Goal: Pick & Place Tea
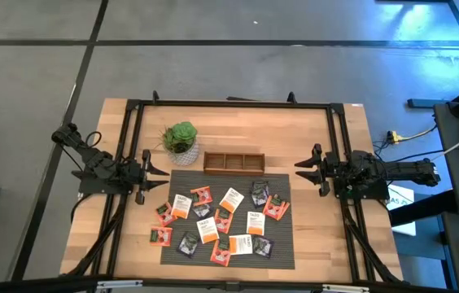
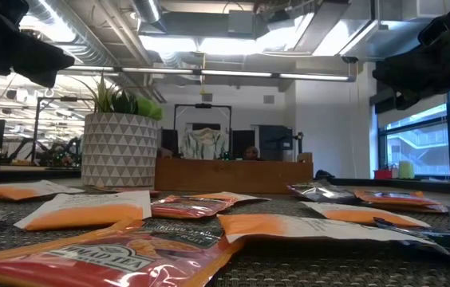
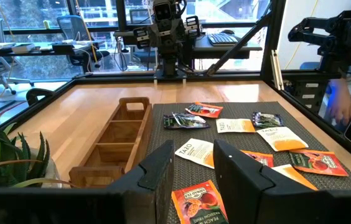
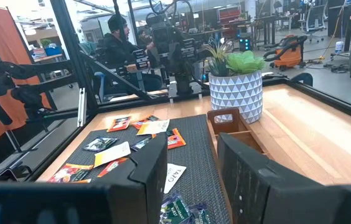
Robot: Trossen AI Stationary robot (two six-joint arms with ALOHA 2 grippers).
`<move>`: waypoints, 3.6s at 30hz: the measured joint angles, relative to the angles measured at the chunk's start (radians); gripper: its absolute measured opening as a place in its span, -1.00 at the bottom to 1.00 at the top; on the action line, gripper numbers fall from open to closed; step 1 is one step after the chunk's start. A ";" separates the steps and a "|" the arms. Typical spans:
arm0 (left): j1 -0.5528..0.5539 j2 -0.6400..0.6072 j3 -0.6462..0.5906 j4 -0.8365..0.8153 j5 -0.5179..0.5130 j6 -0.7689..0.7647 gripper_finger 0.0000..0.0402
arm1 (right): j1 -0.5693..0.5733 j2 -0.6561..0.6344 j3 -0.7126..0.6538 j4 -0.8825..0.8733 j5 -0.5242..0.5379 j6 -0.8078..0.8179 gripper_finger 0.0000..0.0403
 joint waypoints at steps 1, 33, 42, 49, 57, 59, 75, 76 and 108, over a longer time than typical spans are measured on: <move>0.000 0.000 0.000 0.000 0.000 0.000 -0.45 | 0.000 0.000 0.000 0.000 0.000 0.000 -0.29; 0.000 0.000 0.000 0.000 0.000 0.000 -0.45 | 0.000 0.000 0.000 0.000 0.000 0.000 -0.29; 0.000 0.000 0.000 0.000 0.000 0.000 -0.45 | 0.000 0.000 0.000 0.000 0.000 0.000 -0.29; 0.000 0.000 0.000 0.000 0.000 0.000 -0.45 | 0.000 0.000 0.000 0.001 0.007 -0.131 -0.29; 0.000 0.000 0.000 0.001 -0.008 0.000 -0.45 | 0.000 0.000 0.000 0.001 0.011 -0.330 -0.29; 0.000 0.000 0.000 0.000 -0.010 0.000 -0.45 | 0.000 0.000 0.000 0.001 0.003 -0.253 -0.29; 0.000 0.000 -0.002 0.137 -0.025 -0.001 -0.45 | 0.000 0.061 0.000 0.271 -0.001 -0.055 -0.18; 0.000 0.000 -0.002 0.151 -0.026 -0.001 -0.45 | 0.000 0.084 0.000 0.302 -0.001 -0.064 -0.14; 0.242 1.130 0.116 0.959 0.323 -0.088 -0.45 | 0.143 1.259 0.370 0.392 -0.015 0.032 0.29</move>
